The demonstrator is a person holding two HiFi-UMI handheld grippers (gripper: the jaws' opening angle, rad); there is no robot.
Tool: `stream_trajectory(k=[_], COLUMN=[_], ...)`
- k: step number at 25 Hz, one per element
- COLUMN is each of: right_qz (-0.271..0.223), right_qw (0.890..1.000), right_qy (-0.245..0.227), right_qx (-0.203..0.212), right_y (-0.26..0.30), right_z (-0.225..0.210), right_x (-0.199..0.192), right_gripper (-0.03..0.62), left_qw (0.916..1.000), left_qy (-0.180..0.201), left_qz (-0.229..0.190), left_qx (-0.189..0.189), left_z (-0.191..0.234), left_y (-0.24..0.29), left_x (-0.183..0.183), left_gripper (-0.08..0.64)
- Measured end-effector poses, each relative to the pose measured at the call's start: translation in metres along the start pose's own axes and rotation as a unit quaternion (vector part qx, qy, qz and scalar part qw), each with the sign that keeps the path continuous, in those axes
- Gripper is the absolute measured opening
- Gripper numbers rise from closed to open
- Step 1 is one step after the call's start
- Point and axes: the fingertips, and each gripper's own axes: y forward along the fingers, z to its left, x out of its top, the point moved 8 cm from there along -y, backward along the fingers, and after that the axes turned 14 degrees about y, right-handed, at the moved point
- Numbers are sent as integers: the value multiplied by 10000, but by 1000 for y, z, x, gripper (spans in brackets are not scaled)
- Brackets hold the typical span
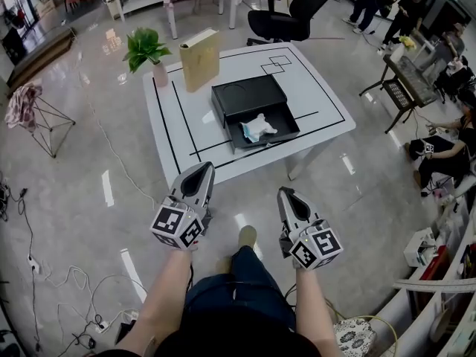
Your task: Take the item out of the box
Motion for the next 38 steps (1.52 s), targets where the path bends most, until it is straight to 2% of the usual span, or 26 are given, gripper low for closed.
stream_trajectory(k=[4, 12, 21, 34, 38], right_qz=[79, 187, 473, 1319, 1509], right_qw=[9999, 9996, 9984, 9882, 9844], right_qy=[4, 43, 22, -422, -452], right_qx=[81, 187, 303, 647, 782], right_y=[16, 51, 93, 156, 170], right_z=[-6, -31, -69, -114, -125], right_x=[2, 14, 26, 35, 37], right_gripper=[0, 0, 0, 0, 0], left_qw=[10000, 9999, 9996, 9977, 9968], left_qy=[-9, 86, 70, 111, -88], left_qz=[8, 65, 246, 626, 668], left_qx=[70, -48, 120, 248, 441], left_z=[7, 9, 24, 40, 43], left_y=[7, 42, 85, 131, 140], left_x=[-1, -7, -20, -48, -55], left_gripper=[3, 3, 3, 3, 3])
